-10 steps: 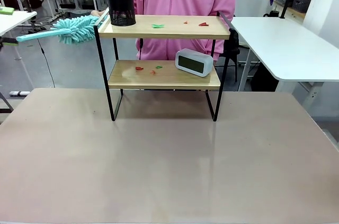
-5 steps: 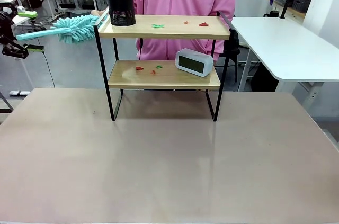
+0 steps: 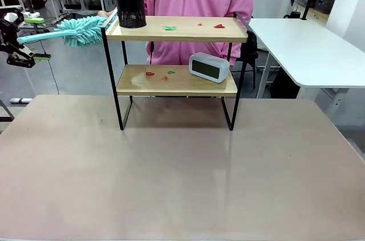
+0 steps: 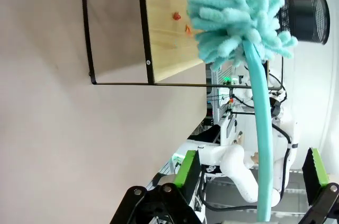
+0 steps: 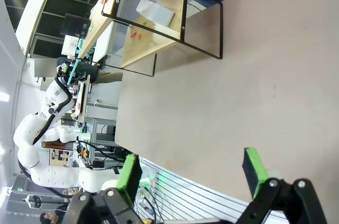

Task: Clean the shelf.
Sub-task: Pick up the Duster from the human.

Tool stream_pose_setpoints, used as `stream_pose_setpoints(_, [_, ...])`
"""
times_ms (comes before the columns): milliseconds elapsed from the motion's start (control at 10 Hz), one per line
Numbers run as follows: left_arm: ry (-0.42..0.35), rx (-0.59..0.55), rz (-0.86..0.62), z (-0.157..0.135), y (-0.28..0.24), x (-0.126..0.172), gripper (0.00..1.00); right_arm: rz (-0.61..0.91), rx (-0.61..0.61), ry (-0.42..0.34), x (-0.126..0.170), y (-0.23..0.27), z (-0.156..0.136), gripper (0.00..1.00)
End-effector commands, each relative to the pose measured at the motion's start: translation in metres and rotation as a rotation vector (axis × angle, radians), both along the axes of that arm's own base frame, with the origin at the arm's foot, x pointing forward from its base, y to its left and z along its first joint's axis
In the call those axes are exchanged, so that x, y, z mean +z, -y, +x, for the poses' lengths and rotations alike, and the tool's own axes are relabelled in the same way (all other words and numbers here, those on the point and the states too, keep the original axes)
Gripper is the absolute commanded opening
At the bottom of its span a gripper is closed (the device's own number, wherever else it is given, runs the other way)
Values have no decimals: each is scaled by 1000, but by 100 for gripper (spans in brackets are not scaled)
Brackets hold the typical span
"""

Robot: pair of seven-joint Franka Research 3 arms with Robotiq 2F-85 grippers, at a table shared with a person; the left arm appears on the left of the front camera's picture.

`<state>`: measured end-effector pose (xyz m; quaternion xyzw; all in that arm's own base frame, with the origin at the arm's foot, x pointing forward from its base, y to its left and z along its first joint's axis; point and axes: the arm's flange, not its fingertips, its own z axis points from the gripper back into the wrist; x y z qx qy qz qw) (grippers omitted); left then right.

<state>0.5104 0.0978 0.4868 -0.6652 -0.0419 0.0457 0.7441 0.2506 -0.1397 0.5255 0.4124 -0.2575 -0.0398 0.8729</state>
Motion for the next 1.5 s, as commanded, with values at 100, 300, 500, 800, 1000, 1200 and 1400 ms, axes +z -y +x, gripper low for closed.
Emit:
stream_pose_setpoints(100, [-72, 96, -16, 5, 2, 5, 100, 12, 16, 34, 1, 2, 1, 100])
stream_pose_setpoints(300, [-97, 102, -24, 6, 3, 6, 100, 12, 16, 34, 1, 2, 1, 100])
stream_pose_setpoints(500, [-102, 148, -48, 6, 5, 9, 42, 12, 16, 34, 1, 2, 1, 100])
stream_pose_setpoints(800, [-92, 104, -53, 4, 8, 11, 0, 12, 16, 34, 1, 2, 1, 100])
stream_pose_setpoints(1000, [-99, 79, -66, 1, 9, 11, 16, 12, 16, 34, 1, 2, 1, 100])
stream_pose_setpoints(1200, [-94, 72, -52, -1, 11, 9, 0, 12, 16, 34, 1, 2, 1, 100])
stream_pose_setpoints(1400, [-91, 69, -44, -1, 11, 9, 0, 12, 16, 34, 1, 2, 1, 100])
